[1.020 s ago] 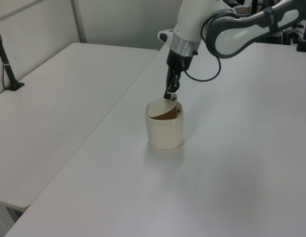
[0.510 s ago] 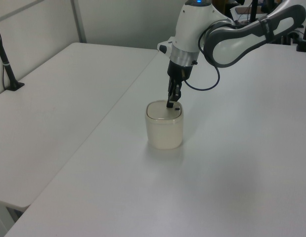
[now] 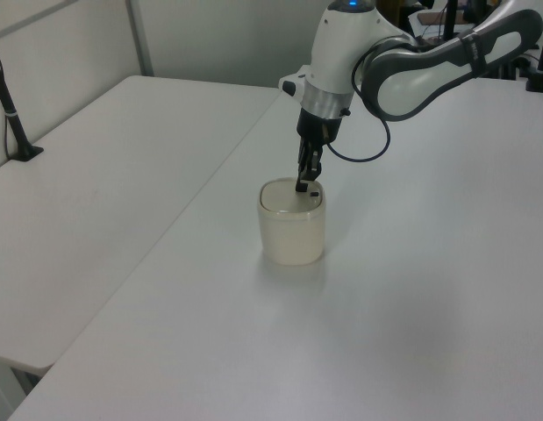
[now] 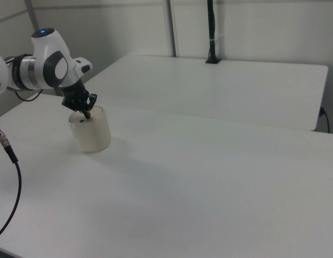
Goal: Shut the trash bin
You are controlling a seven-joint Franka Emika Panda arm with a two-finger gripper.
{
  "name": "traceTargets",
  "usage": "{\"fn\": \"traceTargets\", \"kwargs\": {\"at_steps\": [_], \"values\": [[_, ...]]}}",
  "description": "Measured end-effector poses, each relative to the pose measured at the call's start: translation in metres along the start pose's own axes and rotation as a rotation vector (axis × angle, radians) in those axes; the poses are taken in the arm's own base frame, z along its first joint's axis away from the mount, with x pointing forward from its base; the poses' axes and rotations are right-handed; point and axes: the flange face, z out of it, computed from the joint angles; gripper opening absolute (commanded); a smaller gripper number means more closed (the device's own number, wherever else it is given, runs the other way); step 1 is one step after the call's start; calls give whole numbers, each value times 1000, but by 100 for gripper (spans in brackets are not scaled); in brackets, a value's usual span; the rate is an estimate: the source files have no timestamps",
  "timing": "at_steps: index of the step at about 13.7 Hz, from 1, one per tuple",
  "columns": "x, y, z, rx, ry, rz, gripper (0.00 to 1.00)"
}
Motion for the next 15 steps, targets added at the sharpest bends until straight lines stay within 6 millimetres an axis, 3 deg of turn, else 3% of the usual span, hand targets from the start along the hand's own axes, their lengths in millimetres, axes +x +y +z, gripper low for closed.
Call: {"fn": "traceTargets", "kwargs": {"at_steps": [4,6,8,10,13,15], "values": [[4,1,-12,-4,20,4,0],[1,16,-43,-14,2,29,0],[-16,48,-90,-27,-45,83,0],[-48,91,-138,-36,-119,169,0],[-91,137,-175,-38,-209,272,4],[-111,154,-184,-31,-268,316,26]]}}
